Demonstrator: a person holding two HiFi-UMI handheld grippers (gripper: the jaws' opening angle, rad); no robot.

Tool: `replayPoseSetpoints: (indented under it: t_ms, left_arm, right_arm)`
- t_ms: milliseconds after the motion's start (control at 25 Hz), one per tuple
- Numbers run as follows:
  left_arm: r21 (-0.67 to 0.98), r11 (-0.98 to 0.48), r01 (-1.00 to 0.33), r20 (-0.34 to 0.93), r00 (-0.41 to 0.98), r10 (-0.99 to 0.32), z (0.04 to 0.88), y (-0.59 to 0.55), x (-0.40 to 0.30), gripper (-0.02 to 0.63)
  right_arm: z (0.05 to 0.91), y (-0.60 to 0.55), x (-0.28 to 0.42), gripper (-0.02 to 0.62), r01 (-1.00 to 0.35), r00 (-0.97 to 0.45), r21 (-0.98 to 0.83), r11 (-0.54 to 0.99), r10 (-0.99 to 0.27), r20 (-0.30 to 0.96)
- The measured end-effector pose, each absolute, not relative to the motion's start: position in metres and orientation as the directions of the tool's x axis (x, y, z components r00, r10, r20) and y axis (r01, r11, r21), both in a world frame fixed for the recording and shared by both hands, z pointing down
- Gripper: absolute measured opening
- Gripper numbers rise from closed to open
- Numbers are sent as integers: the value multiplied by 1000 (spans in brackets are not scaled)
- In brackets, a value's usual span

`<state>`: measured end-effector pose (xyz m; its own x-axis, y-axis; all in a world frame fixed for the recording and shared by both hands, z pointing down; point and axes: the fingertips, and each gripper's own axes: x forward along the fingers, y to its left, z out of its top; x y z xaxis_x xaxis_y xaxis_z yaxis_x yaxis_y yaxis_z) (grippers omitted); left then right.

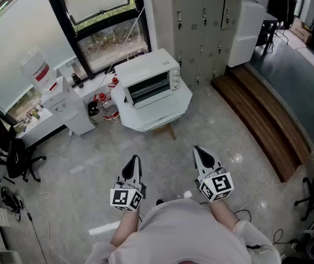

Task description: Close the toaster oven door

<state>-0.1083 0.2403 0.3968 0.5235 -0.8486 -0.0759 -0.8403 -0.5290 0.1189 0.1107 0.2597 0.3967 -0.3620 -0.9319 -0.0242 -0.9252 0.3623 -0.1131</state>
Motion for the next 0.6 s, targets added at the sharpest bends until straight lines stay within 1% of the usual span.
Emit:
replayPoseSetpoints:
  t_ms: [200,600]
  left_arm:
    - [120,-518,-847,-66,514,-855,396,241,-107,18]
    - [109,-511,-853,-49,509,-859,393,245,-90,18]
  right_arm:
    - [395,262,111,5,-927,-368,-69,369,-929,-23]
    - [393,260,123,7,-917,-390,-80,391,-920,-33]
